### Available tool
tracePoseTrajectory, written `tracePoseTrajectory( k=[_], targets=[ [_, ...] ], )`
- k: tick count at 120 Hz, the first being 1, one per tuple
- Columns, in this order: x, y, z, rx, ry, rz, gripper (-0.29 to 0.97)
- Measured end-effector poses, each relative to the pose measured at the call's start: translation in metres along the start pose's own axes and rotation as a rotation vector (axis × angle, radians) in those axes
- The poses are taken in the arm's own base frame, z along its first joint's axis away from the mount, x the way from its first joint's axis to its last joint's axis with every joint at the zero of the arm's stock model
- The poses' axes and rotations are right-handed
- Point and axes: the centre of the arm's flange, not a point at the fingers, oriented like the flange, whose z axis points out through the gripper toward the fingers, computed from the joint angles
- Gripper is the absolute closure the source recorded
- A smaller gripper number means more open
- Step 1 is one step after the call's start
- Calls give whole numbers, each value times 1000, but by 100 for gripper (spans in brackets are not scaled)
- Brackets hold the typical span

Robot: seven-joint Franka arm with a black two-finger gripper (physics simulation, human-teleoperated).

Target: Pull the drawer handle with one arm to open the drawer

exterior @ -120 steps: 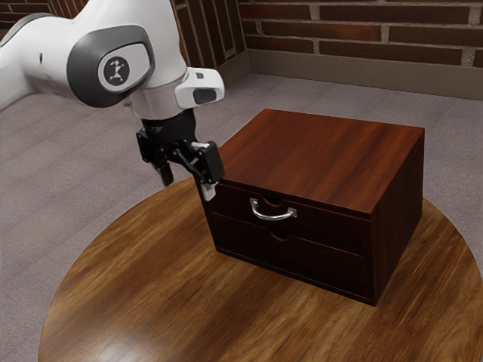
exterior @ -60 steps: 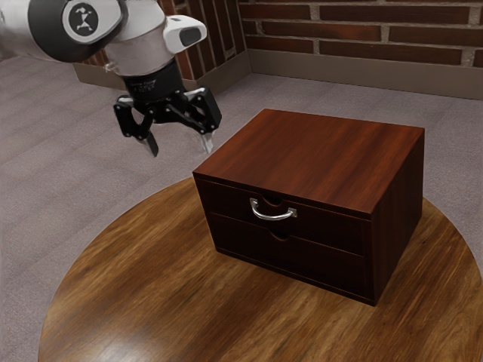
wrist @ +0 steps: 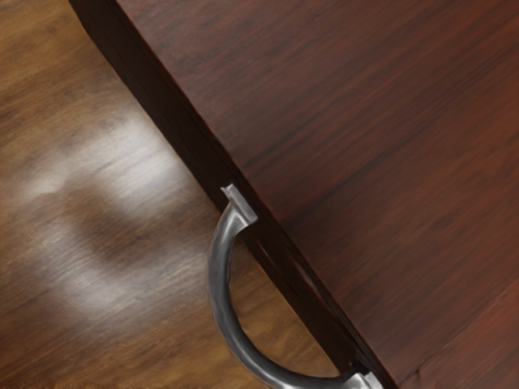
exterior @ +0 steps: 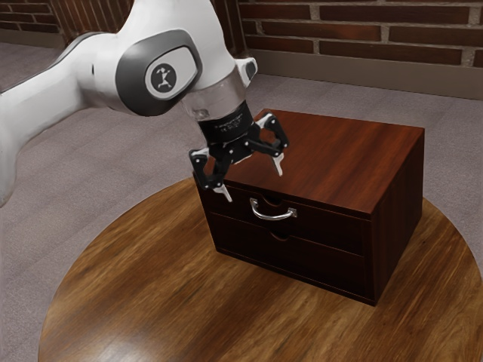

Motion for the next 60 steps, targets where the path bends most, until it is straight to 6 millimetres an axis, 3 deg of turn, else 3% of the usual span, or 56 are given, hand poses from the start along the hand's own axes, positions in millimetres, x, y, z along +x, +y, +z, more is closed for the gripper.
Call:
tracePoseTrajectory(
  k=[11, 20, 30, 42, 60],
  targets=[
    [-7, 7, 17, -24, 5, -54, 0],
    [-16, 9, 17, -59, 16, -90, 0],
    [-30, -2, 11, -89, 22, -129, 0],
    [-43, -15, 19, -108, 23, -172, 0],
    [-35, -28, 22, -150, 38, -258, 0]
  ],
)
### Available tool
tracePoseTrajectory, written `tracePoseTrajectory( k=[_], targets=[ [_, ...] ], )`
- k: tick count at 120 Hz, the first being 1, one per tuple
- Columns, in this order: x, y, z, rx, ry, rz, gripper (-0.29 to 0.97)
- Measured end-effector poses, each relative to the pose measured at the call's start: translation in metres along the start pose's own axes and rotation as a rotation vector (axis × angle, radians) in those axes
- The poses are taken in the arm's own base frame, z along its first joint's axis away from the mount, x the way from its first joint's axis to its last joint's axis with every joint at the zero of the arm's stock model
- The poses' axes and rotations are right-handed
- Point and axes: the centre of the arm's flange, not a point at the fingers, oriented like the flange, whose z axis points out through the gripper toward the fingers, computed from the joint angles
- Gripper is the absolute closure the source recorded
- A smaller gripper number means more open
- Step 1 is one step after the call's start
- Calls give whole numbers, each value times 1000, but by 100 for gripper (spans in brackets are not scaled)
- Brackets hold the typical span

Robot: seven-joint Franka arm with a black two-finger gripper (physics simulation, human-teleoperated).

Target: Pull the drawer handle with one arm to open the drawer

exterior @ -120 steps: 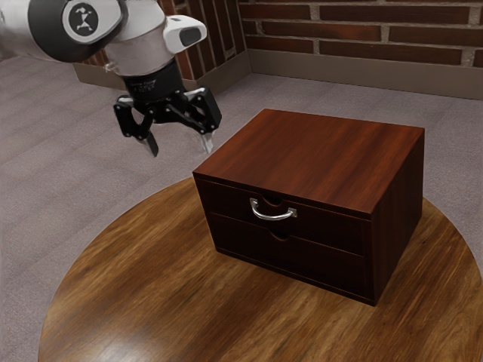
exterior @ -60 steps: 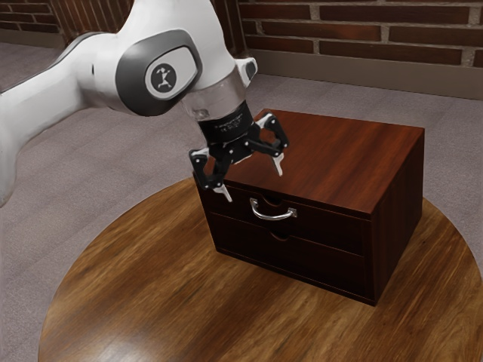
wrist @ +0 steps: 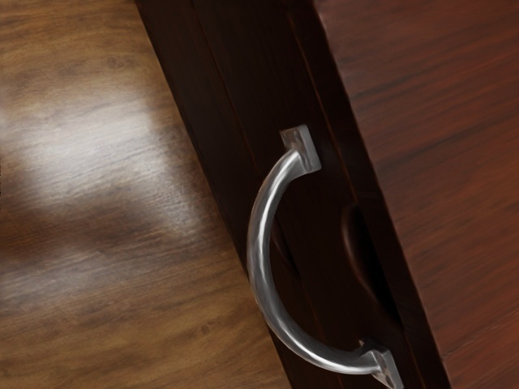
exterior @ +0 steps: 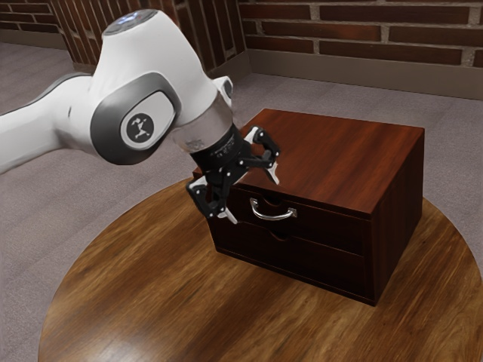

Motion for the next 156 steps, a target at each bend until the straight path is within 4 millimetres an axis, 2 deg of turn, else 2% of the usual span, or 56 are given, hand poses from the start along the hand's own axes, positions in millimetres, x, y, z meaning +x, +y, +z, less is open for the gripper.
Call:
tracePoseTrajectory(
  k=[9, 27, 72, 144, 156],
  targets=[
    [6, -6, 4, -6, 5, -42, 0],
    [4, -15, 20, 2, 4, -98, 0],
    [6, -35, 38, -35, 16, -204, 0],
    [8, -38, 60, -62, 23, -287, 0],
    [7, -38, 60, -64, 22, -293, 4]
  ],
)
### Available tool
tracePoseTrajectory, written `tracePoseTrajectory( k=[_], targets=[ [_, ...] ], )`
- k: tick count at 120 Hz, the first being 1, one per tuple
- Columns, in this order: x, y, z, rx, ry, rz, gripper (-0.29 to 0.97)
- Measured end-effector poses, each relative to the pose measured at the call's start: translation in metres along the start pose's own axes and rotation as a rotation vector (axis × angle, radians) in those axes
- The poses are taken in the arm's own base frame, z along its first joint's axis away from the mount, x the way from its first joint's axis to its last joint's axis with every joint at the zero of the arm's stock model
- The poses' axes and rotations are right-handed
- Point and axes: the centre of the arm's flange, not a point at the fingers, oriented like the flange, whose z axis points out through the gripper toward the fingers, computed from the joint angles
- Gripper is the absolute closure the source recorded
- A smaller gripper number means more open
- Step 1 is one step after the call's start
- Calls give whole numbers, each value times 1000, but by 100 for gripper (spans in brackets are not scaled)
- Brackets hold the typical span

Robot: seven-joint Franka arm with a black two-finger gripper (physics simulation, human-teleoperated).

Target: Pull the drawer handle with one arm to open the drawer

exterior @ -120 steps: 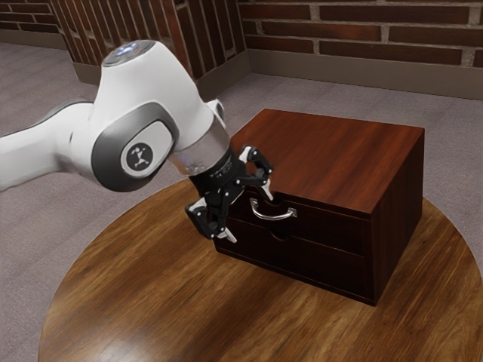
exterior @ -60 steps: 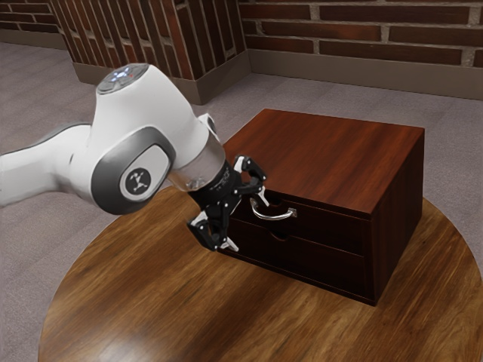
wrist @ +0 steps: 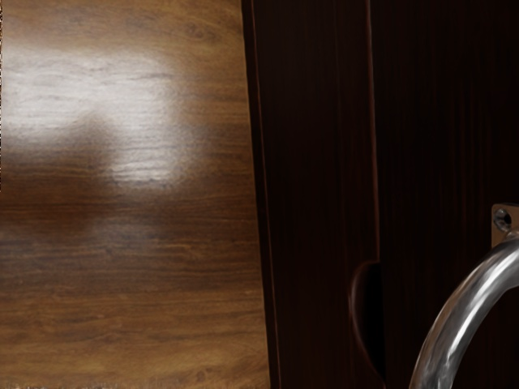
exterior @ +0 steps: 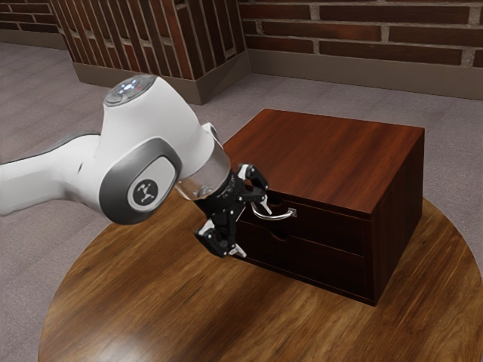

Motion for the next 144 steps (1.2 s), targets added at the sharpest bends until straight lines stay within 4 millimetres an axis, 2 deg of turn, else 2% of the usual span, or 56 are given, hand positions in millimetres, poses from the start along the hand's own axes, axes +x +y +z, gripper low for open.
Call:
tracePoseTrajectory(
  k=[71, 101, 144],
  targets=[
    [1, -4, -4, 32, -1, -36, 66],
    [-3, -17, -15, 36, -5, -34, 75],
    [-6, -47, -30, 43, -9, -28, 79]
  ],
)
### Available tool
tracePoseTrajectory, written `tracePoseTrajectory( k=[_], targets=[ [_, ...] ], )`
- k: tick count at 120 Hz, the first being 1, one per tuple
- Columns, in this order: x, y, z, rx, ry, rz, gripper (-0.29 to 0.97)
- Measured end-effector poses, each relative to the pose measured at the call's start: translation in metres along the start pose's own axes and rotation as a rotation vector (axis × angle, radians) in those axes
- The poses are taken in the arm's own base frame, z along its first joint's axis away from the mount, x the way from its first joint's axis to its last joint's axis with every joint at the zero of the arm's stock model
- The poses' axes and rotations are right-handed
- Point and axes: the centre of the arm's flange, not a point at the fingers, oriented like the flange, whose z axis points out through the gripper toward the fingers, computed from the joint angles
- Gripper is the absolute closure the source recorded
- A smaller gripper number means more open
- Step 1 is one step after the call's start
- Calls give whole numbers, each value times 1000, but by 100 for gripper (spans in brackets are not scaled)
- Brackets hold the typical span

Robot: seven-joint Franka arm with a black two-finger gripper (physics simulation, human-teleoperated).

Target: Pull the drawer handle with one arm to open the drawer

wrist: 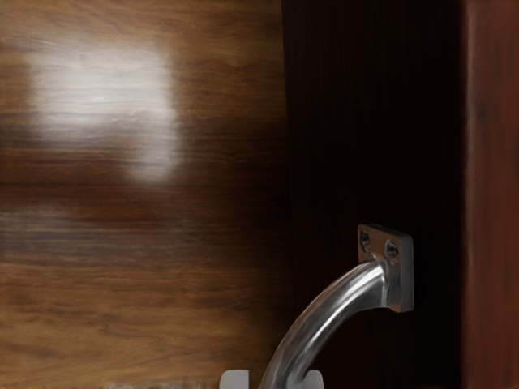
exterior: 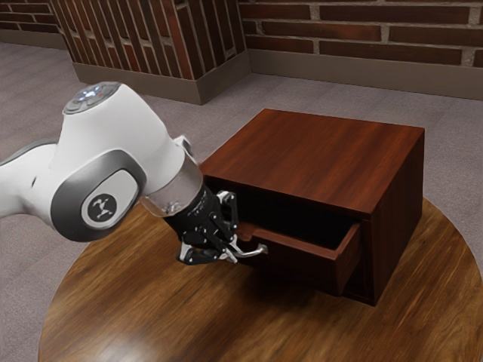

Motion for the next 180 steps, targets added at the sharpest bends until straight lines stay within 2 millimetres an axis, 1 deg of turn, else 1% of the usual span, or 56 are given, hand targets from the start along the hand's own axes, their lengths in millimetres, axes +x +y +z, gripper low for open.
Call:
tracePoseTrajectory(
  k=[38, 131, 158, 180],
  targets=[
    [-7, -22, -8, -4, 6, 15, 79],
    [-12, -77, -21, -21, 11, 37, 79],
    [-12, -80, -22, -21, 11, 38, 78],
    [-16, -82, -27, -36, 8, 46, 66]
  ],
)
